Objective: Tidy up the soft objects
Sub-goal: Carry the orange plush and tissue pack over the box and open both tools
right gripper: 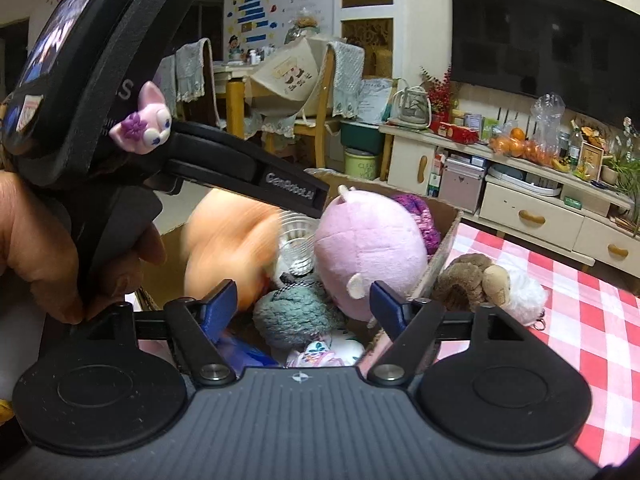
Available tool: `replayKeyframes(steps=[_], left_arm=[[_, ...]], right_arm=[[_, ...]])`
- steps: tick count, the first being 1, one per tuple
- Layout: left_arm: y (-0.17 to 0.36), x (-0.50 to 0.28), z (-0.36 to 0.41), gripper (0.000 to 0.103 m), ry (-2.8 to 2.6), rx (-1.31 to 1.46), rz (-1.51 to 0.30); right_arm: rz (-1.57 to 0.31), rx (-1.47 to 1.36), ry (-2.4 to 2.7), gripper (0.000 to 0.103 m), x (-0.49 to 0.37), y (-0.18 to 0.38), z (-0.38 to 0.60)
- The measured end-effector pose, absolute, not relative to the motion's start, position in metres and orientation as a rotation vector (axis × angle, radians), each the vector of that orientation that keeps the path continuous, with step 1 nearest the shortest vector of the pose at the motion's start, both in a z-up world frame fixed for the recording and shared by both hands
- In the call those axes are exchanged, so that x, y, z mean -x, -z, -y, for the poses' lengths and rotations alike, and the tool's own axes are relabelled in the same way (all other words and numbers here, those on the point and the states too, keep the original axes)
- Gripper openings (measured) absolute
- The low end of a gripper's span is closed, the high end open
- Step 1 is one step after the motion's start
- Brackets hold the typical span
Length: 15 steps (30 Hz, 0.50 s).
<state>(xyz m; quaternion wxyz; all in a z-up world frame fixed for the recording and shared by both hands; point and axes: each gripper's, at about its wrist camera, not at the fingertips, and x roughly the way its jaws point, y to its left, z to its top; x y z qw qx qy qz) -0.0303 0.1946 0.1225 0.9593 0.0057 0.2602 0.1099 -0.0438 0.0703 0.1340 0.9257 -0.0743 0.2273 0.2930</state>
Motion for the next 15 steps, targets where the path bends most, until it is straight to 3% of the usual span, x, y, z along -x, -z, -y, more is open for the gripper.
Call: replayKeyframes(steps=[15], left_arm=[[-0.124, 0.025, -0.173, 0.082, -0.202, -0.056, -0.525]], right_arm=[[-0.434, 0.068, -0.509, 0.1, 0.047, -0.138, -0.031]])
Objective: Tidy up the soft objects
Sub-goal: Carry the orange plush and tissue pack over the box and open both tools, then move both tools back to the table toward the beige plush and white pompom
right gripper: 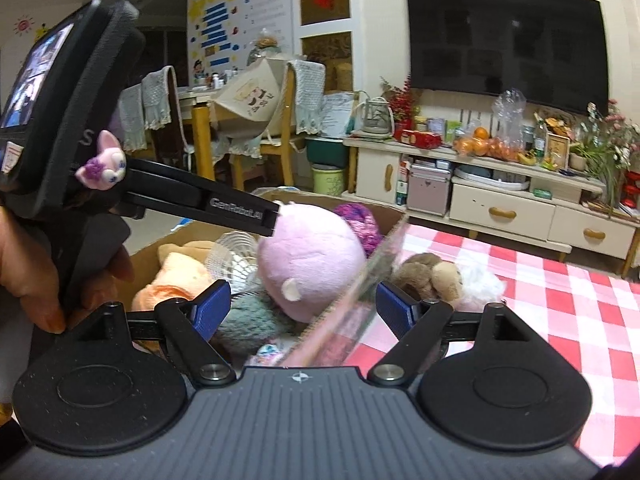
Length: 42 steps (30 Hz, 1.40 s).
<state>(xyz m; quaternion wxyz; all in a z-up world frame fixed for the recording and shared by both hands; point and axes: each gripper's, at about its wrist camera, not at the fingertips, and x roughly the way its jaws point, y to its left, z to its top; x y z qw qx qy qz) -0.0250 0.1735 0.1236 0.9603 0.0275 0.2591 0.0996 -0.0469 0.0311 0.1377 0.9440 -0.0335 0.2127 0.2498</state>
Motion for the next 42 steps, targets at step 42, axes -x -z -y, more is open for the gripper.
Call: replayKeyframes(steps=[42], left_arm=[[-0.116, 0.013, -0.067, 0.102, -0.123, -0.25, -0.491]], right_arm=[[-0.505, -0.24, -0.262, 0.103, 0.012, -0.092, 0.088]])
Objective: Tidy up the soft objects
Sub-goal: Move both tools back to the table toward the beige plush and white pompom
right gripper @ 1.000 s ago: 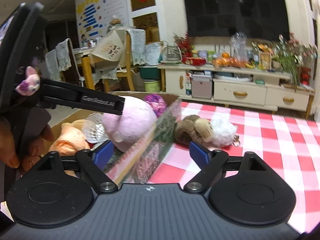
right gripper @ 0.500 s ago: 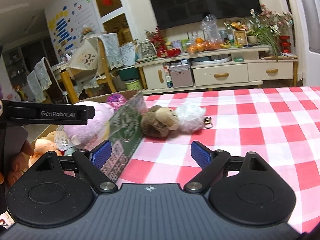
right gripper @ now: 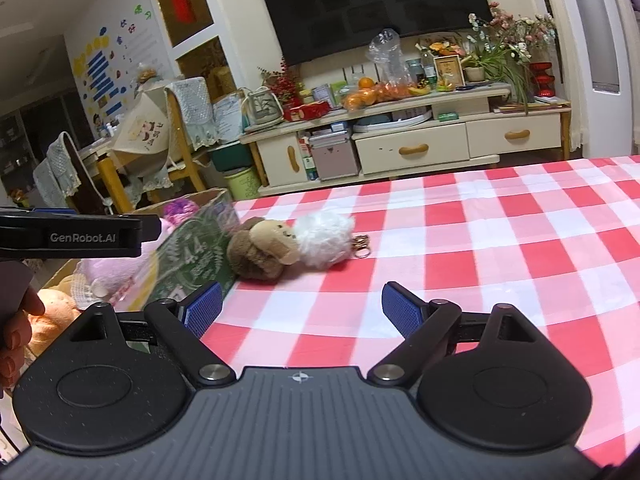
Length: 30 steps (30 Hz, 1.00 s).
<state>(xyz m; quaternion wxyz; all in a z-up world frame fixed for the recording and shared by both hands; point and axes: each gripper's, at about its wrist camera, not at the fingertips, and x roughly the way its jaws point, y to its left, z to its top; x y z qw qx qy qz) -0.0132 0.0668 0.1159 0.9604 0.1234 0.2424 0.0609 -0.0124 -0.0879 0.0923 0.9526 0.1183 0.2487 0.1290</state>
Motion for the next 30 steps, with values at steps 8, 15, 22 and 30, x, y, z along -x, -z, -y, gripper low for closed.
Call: replayKeyframes(steps=[8, 15, 22, 30], left_arm=[[-0.113, 0.013, -0.041, 0.102, -0.107, -0.265, -0.477], [-0.103, 0.016, -0.022, 0.102, -0.074, -0.26, -0.463], [-0.086, 0.022, -0.007, 0.102, -0.042, -0.206, -0.424], [-0.064, 0.003, 0.013, 0.102, -0.058, -0.173, -0.447]], right_arm=[[-0.501, -0.261, -0.225, 0.103, 0.009, -0.088, 0.101], [-0.483, -0.266, -0.182, 0.103, 0.011, -0.087, 0.111], [-0.475, -0.282, -0.148, 0.103, 0.01, -0.084, 0.118], [-0.488, -0.347, -0.116, 0.103, 0.007, -0.077, 0.131]])
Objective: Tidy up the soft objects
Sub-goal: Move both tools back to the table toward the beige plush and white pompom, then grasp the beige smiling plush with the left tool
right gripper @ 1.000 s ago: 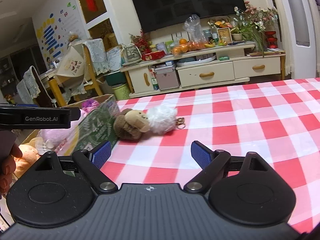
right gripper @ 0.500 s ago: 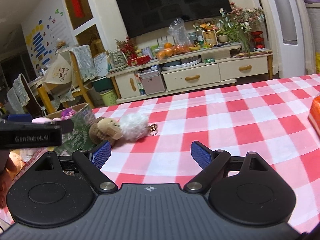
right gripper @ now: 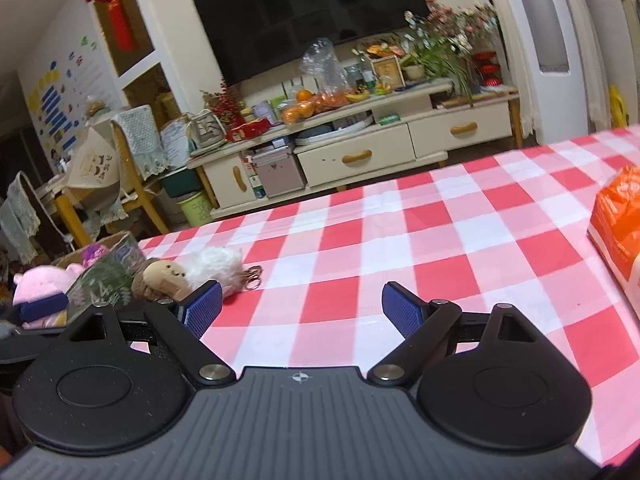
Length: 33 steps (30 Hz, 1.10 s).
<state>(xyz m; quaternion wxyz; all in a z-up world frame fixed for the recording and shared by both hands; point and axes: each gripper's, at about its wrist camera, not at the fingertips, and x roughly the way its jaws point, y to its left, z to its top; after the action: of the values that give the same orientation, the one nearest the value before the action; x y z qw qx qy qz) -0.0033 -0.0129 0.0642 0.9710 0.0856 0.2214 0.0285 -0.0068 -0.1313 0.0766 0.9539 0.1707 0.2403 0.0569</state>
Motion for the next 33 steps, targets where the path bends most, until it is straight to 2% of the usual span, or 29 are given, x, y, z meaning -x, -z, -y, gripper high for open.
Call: replayKeyframes(steps=[8, 20, 33], left_arm=[[-0.047, -0.034, 0.028, 0.102, -0.126, -0.136, -0.448], [-0.038, -0.085, 0.008, 0.102, -0.207, -0.07, -0.412], [-0.018, -0.117, 0.001, 0.102, -0.117, -0.054, -0.527]], right_arm=[[-0.502, -0.437, -0.096, 0.103, 0.007, -0.073, 0.136], [-0.512, -0.439, -0.127, 0.103, 0.005, -0.074, 0.125], [-0.541, -0.448, -0.131, 0.103, 0.001, -0.071, 0.139]])
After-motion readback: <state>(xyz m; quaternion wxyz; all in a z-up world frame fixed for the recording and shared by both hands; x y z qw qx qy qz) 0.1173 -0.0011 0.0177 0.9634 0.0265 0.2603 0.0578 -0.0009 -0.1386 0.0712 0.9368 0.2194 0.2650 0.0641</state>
